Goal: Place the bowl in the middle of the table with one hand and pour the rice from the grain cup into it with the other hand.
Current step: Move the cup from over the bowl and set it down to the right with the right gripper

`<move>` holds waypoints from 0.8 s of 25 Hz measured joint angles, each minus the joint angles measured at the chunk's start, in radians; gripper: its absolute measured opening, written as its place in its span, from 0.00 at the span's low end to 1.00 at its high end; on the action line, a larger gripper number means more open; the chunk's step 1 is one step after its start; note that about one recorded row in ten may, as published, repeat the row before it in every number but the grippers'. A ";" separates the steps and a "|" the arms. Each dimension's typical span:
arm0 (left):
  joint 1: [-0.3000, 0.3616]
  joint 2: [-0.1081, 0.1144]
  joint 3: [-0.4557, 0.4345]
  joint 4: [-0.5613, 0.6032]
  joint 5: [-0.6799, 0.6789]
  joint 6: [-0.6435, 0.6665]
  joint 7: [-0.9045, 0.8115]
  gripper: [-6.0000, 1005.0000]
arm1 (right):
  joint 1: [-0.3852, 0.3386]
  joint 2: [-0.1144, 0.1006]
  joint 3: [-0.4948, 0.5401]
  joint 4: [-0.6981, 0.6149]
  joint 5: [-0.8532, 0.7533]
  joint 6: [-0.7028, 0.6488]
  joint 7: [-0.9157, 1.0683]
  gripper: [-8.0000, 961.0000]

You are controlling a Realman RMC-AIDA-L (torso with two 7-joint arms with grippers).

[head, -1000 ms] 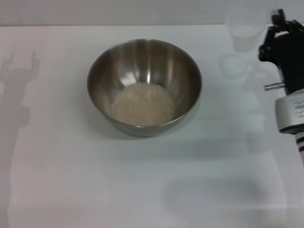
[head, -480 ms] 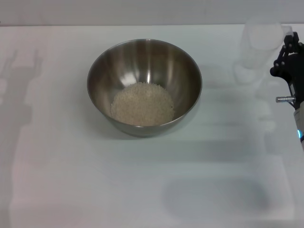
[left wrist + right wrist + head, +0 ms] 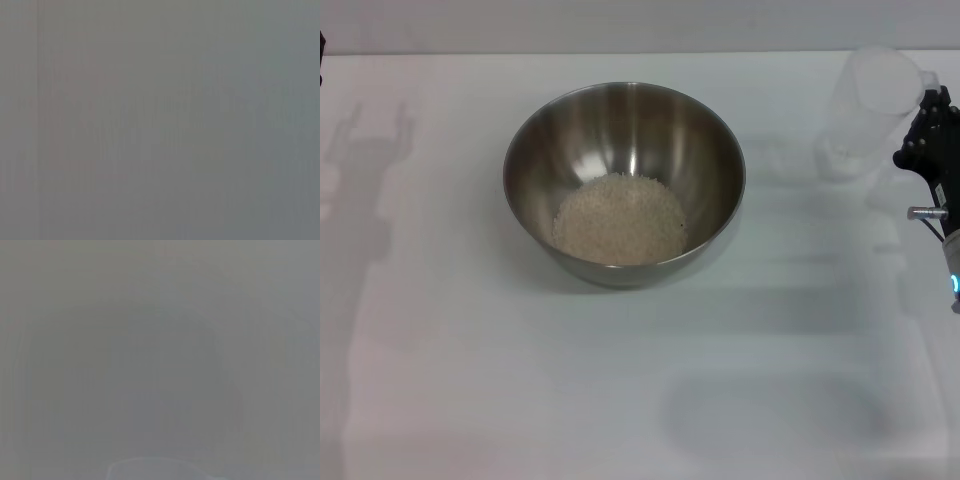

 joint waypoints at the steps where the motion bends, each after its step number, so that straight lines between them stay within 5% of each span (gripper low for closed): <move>1: 0.000 0.000 0.000 0.000 0.000 0.000 0.000 0.57 | 0.000 0.000 0.000 0.000 0.000 0.000 0.000 0.01; 20: -0.019 -0.001 0.000 0.000 0.000 0.000 0.002 0.57 | 0.047 -0.001 0.011 -0.052 0.042 0.167 0.163 0.01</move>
